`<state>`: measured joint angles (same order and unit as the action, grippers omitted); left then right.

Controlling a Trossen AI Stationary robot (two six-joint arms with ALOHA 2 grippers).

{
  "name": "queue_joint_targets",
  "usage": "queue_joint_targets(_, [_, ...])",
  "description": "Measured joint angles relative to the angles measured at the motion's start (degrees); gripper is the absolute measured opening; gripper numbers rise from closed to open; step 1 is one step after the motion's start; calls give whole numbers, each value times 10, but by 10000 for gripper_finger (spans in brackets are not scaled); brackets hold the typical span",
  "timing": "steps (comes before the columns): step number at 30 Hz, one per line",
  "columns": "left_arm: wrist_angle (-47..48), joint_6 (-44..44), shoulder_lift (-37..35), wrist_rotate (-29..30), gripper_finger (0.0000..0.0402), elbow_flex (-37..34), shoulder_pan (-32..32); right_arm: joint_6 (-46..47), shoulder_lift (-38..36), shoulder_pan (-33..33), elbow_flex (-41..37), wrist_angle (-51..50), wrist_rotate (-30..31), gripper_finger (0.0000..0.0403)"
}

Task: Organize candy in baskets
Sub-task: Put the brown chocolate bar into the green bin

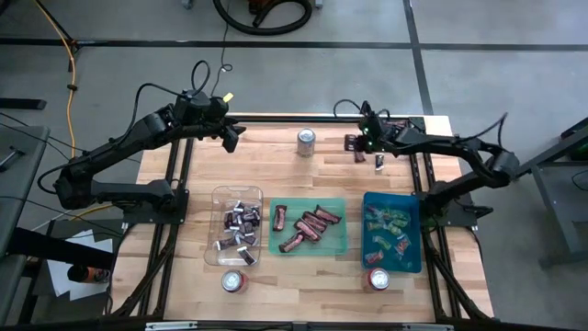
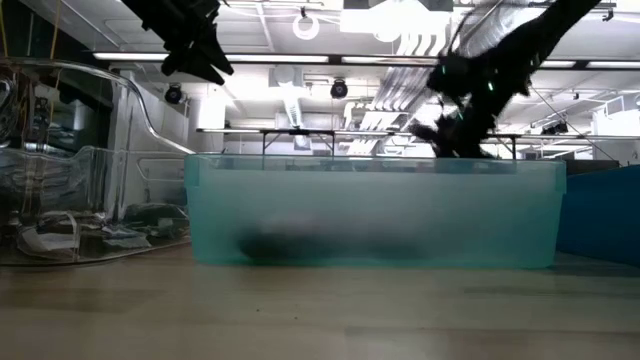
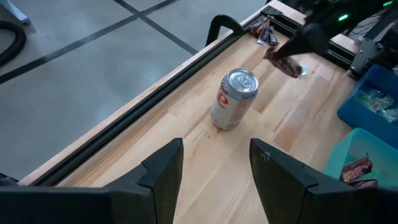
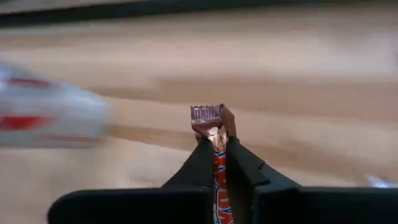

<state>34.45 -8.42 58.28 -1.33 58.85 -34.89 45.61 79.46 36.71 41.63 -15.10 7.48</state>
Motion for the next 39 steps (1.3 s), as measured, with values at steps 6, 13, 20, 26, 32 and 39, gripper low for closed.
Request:
queue_joint_targets(6, [0,0,0,6,172,0,0,-123,-34,-64,69,109,-49,7])
queue_joint_targets(13, [0,-4,0,6,172,0,0,-203,-33,-115,138,129,-120,3])
queue_joint_targets(20, [0,-4,0,7,172,0,0,-217,-32,-167,158,126,-309,1])
queue_joint_targets(26, [0,-4,0,8,172,0,0,-214,-32,-266,157,88,-395,1])
queue_joint_targets(32, [0,-5,0,7,172,0,0,-201,-23,-356,194,35,-409,1])
queue_joint_targets(39, [0,-5,0,5,172,0,0,-264,39,-408,244,-104,-342,1])
